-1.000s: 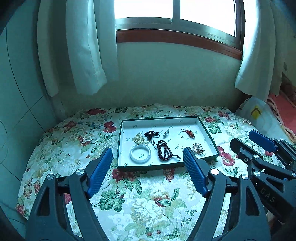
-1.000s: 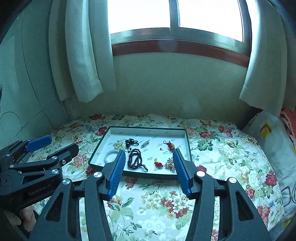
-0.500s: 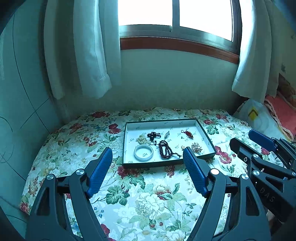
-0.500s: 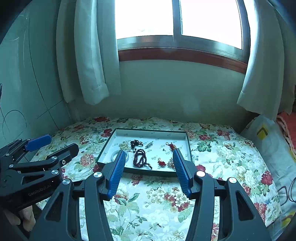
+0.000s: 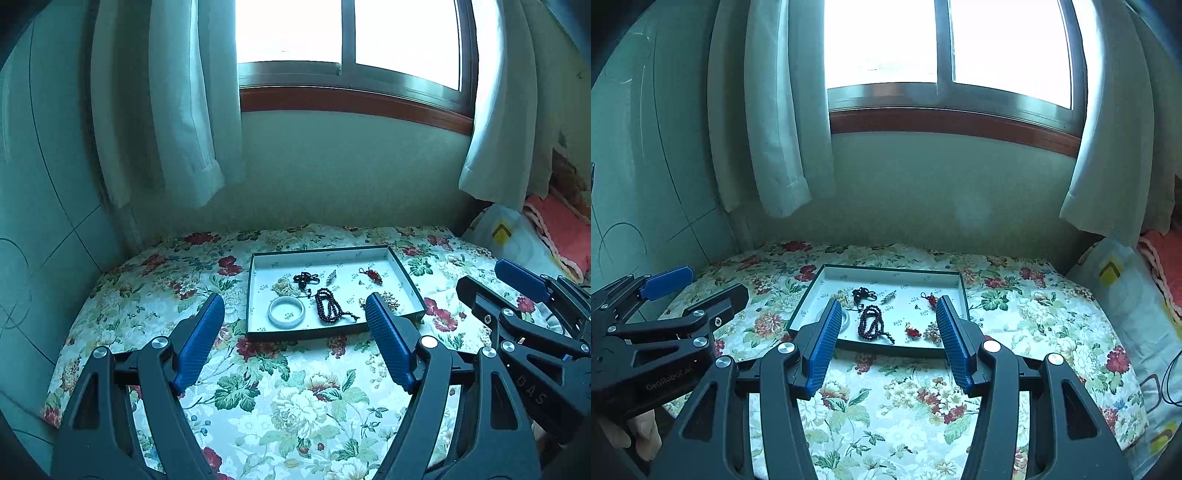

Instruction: Organize jewelry

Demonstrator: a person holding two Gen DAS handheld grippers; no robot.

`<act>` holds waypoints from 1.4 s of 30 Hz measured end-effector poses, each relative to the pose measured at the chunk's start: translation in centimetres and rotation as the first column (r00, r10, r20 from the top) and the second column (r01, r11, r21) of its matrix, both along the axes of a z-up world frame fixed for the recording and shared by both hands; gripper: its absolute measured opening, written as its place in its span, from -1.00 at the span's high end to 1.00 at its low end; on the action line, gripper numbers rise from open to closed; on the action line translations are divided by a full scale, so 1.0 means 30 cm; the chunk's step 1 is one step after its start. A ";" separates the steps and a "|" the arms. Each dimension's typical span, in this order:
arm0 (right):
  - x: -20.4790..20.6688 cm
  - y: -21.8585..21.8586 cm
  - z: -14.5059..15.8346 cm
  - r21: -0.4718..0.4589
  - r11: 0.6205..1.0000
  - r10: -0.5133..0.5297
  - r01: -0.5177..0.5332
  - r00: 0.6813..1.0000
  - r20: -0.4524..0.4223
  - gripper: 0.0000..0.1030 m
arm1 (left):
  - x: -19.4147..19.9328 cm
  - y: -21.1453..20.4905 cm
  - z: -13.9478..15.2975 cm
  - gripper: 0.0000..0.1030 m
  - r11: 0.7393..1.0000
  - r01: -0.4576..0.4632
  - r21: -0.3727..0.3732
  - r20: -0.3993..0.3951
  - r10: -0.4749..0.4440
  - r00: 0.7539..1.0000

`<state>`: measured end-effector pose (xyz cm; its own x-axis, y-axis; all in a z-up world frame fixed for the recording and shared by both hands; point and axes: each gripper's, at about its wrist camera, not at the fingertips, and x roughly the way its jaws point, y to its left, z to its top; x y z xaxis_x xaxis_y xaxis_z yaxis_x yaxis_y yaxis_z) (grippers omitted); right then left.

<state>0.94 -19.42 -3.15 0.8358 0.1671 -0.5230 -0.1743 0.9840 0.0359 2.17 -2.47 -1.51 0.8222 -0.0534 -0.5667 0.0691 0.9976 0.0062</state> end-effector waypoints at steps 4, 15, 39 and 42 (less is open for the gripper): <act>0.000 -0.001 0.000 0.001 1.000 0.001 -0.001 1.000 0.000 -0.04 | 0.000 0.000 0.000 -0.52 1.000 0.000 0.000 0.000 0.000 1.000; 0.000 -0.001 0.000 0.000 1.000 0.001 -0.001 1.000 0.001 -0.04 | -0.002 0.001 0.004 -0.52 1.000 0.000 0.000 0.000 0.000 1.000; 0.001 -0.001 0.006 -0.002 1.000 0.004 -0.004 1.000 -0.004 -0.04 | -0.006 0.011 0.007 -0.73 1.000 -0.013 0.012 0.015 0.013 1.000; 0.001 -0.001 0.006 -0.003 1.000 0.004 -0.004 1.000 -0.003 -0.04 | -0.005 0.007 0.006 -0.82 0.999 -0.024 0.033 0.014 0.023 1.000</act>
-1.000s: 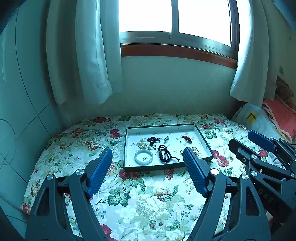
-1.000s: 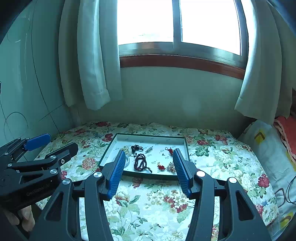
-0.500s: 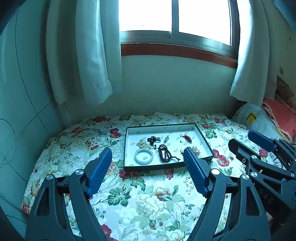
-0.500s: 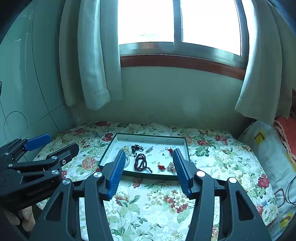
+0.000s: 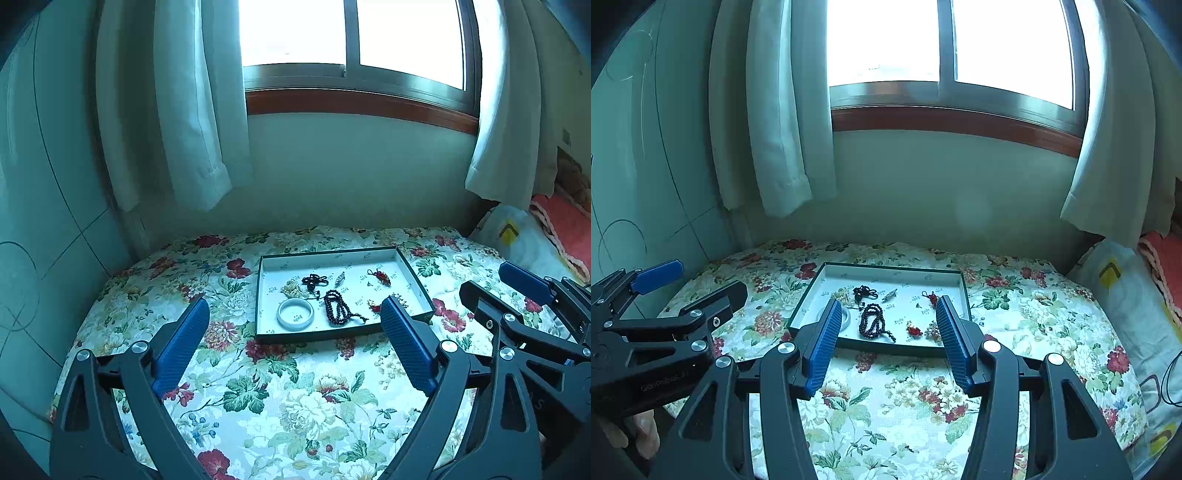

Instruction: Organize jewelry

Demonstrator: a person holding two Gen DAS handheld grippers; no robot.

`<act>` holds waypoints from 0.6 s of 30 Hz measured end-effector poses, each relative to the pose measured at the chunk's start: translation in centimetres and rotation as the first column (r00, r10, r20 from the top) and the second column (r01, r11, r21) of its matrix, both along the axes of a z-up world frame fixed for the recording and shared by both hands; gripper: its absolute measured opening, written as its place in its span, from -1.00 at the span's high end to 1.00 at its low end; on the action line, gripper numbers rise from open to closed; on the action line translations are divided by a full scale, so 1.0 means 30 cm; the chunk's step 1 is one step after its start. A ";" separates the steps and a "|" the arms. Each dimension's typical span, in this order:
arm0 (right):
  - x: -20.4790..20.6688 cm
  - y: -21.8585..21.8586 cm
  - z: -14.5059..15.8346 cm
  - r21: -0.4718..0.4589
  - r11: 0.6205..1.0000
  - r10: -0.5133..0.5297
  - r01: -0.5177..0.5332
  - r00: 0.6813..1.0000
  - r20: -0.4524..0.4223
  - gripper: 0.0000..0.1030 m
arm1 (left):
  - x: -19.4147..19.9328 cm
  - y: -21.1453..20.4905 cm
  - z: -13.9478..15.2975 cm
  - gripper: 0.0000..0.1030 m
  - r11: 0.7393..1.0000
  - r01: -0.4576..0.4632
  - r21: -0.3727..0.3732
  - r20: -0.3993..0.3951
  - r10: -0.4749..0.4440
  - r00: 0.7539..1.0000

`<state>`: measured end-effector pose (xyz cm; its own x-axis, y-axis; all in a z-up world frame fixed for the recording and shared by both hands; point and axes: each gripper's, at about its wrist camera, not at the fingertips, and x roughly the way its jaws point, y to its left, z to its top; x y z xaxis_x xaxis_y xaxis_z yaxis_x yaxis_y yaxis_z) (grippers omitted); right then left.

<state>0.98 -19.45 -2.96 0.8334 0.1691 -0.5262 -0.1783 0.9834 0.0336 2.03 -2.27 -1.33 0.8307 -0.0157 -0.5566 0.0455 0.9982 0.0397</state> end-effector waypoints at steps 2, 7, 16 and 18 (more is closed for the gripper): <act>0.001 0.001 -0.003 -0.001 1.000 0.000 0.000 1.000 0.000 -0.04 | 0.000 0.000 -0.002 -0.85 1.000 -0.007 0.005 0.004 0.007 1.000; 0.003 -0.003 -0.008 -0.002 1.000 -0.003 0.003 1.000 -0.004 -0.04 | 0.001 0.000 -0.004 -0.93 1.000 -0.016 0.016 0.011 0.016 1.000; 0.002 -0.012 -0.016 -0.002 1.000 -0.007 0.007 1.000 -0.008 -0.04 | 0.013 -0.006 -0.013 -0.96 1.000 -0.001 -0.001 0.002 0.001 1.000; 0.002 -0.015 -0.019 -0.003 1.000 -0.007 0.007 1.000 -0.008 -0.04 | 0.017 -0.003 -0.017 -0.96 1.000 0.005 -0.016 0.000 -0.005 1.000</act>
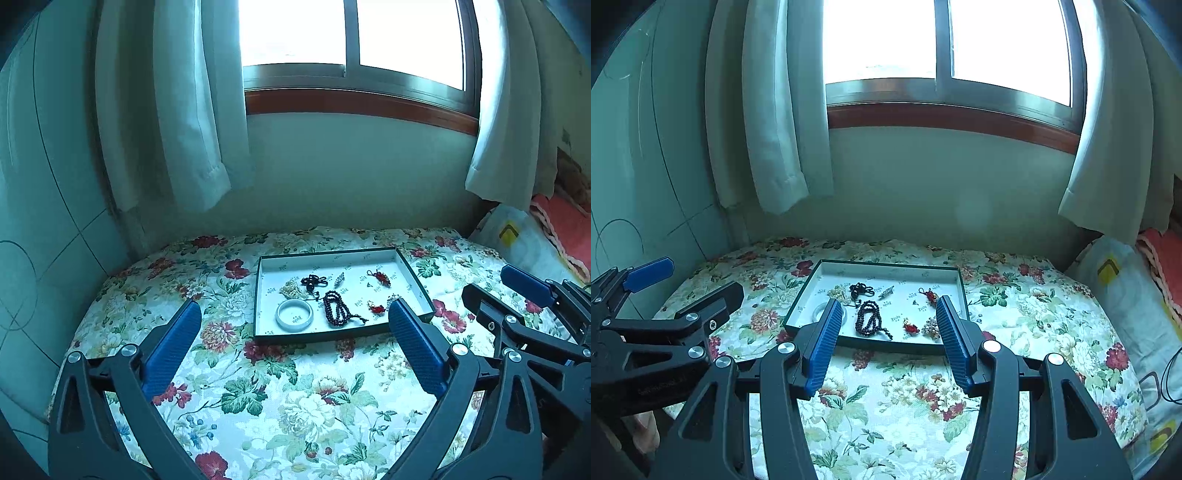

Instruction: Organize jewelry

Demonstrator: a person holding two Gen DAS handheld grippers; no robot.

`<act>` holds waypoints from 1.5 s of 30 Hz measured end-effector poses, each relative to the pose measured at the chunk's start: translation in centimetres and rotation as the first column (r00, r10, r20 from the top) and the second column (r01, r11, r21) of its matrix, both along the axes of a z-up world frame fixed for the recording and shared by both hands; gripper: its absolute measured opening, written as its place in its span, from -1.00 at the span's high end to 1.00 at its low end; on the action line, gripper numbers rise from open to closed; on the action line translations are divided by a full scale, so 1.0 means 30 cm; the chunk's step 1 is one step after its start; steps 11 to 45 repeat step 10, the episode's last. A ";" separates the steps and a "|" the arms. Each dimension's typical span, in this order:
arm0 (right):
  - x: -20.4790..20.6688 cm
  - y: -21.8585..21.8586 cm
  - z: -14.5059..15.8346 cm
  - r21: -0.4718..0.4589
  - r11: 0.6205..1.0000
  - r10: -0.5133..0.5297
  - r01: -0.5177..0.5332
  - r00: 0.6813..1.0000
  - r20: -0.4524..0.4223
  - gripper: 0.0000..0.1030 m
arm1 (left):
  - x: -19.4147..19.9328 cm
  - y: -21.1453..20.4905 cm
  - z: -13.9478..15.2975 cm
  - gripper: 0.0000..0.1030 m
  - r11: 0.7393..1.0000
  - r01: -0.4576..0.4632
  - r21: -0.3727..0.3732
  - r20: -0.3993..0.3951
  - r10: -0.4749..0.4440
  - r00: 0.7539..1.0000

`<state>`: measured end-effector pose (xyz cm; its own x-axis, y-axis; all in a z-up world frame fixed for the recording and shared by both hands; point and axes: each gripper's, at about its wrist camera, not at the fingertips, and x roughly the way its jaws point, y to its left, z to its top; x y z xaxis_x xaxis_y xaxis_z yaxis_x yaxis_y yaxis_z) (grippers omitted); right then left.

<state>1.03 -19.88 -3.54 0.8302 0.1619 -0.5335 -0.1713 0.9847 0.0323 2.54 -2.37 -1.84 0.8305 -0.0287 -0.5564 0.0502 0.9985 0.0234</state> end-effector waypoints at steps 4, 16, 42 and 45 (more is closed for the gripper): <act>0.007 -0.005 -0.008 0.000 1.000 -0.002 0.002 1.000 -0.003 -0.04 | 0.018 0.001 -0.010 -0.96 1.000 -0.011 0.022 0.011 0.011 1.000; 0.048 -0.045 -0.048 0.006 1.000 -0.029 0.030 0.999 -0.028 -0.04 | 0.096 0.060 -0.083 -0.96 0.999 -0.042 0.000 -0.060 0.042 0.997; 0.048 -0.045 -0.048 0.006 1.000 -0.029 0.030 0.999 -0.028 -0.04 | 0.096 0.060 -0.083 -0.96 0.999 -0.042 0.000 -0.060 0.042 0.997; 0.048 -0.045 -0.048 0.006 1.000 -0.029 0.030 0.999 -0.028 -0.04 | 0.096 0.060 -0.083 -0.96 0.999 -0.042 0.000 -0.060 0.042 0.997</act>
